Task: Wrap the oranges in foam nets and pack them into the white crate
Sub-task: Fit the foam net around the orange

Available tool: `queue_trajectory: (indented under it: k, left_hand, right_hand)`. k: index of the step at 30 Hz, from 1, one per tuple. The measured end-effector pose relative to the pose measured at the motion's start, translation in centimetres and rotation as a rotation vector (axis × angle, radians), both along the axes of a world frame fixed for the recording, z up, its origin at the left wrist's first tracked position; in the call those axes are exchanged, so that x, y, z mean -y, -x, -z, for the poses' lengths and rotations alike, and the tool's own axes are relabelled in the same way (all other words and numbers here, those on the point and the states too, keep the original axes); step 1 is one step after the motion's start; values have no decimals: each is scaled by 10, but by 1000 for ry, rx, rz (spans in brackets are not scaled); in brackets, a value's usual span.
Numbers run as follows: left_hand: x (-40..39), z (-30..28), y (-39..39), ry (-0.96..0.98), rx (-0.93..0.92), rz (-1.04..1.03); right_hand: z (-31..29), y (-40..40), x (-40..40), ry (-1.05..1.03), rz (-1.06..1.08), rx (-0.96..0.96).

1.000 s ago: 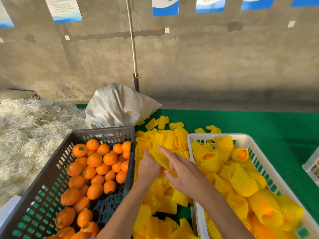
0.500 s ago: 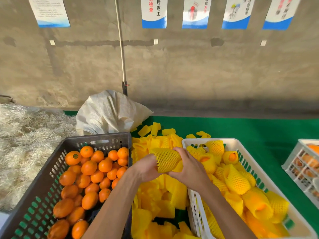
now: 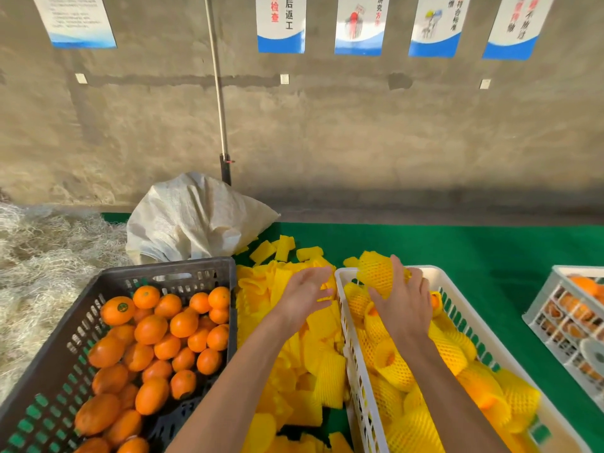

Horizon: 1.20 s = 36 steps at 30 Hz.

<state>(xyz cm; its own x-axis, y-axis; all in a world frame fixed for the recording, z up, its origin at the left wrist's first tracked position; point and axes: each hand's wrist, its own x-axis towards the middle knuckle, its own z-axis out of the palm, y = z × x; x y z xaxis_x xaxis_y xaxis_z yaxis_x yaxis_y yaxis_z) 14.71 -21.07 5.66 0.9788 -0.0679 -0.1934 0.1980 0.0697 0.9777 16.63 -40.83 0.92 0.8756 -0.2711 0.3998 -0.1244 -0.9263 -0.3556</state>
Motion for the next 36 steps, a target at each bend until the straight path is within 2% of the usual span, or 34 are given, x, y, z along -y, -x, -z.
queue_trajectory:
  k: [3, 7, 9, 11, 14, 19, 21, 23, 24, 27, 30, 31, 34, 36]
  left_hand:
    - [-30, 13, 0, -231, 181, -80]
    - [-92, 36, 6, -411, 348, -339]
    - [-123, 55, 11, -484, 318, -464]
    - [-147, 74, 14, -546, 218, -492]
    - [-173, 107, 15, -638, 49, -376]
    - [-181, 153, 8, -795, -169, -65]
    - [-185, 174, 8, -929, -185, 115]
    - [-192, 197, 11, -1071, -232, 280]
    - [-196, 207, 11, -1141, -245, 296]
    - [-204, 211, 2, -1378, -162, 142]
    - [-203, 210, -4, -1526, -144, 150]
    - [-203, 213, -3, -1555, -168, 146]
    - [-209, 224, 5, -1482, -288, 42]
    - [-215, 227, 8, -1470, -291, 51]
  right_hand:
    - [12, -5, 3, 96, 26, -46]
    - [31, -4, -29, 188, -139, -22]
    - [43, -2, -53, 213, -230, -51]
    - [58, -1, -75, 199, -298, -117]
    - [83, 0, -101, 177, -394, -233]
    - [118, -2, -129, 35, -597, -589]
    - [132, -2, -140, 32, -625, -595]
    - [146, 2, -147, -5, -628, -504]
    - [150, 4, -149, -57, -624, -464]
    - [155, 7, -153, -162, -607, -395]
    - [151, 11, -158, -238, -572, -365]
    - [147, 12, -159, -271, -559, -356]
    - [137, 16, -161, -376, -538, -327]
    - [130, 19, -161, -432, -537, -303]
